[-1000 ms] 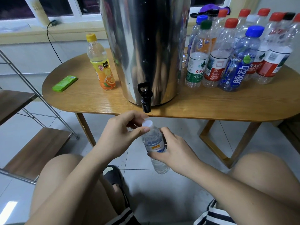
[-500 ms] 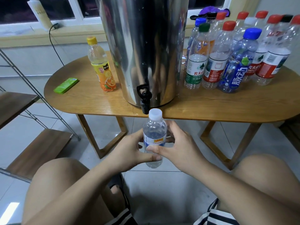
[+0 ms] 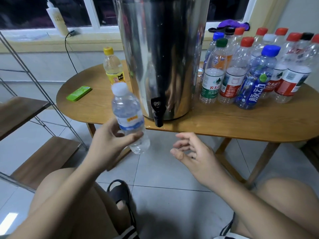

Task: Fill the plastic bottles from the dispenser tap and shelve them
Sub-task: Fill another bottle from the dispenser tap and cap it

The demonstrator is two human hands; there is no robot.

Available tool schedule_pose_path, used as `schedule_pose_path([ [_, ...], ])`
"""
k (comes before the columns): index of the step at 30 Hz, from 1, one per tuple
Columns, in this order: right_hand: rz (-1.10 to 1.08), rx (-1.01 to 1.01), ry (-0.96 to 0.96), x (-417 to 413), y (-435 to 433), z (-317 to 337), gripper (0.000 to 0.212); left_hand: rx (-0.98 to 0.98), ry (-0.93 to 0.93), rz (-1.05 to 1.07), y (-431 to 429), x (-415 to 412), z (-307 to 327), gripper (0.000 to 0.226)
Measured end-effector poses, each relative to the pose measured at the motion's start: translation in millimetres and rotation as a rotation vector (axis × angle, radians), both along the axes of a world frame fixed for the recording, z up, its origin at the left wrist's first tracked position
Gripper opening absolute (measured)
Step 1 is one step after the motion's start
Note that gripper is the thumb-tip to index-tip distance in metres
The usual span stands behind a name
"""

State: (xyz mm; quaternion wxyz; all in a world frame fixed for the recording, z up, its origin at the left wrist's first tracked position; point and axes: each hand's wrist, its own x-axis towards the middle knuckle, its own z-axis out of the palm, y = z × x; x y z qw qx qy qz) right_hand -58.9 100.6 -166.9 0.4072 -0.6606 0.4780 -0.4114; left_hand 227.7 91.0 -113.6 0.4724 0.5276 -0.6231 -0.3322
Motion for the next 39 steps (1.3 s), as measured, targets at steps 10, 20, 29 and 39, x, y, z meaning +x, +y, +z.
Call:
schedule_pose_path([
  [10,-0.003,0.02,0.081,-0.4,-4.6,-7.3,0.028,-0.058,-0.048,0.266,-79.7,52.9,24.4,0.05],
  [20,0.014,0.029,0.129,-2.3,-7.4,-10.1,0.027,0.135,0.016,0.24,-168.2,72.4,29.6,0.066],
  [29,0.011,0.028,0.131,-4.2,-10.8,-12.0,0.027,0.106,-0.101,0.339,-196.4,73.8,23.9,0.074],
  [39,-0.081,-0.046,0.056,-16.8,-18.5,-0.9,0.018,0.019,-0.128,0.398,-131.7,61.4,16.9,0.056],
])
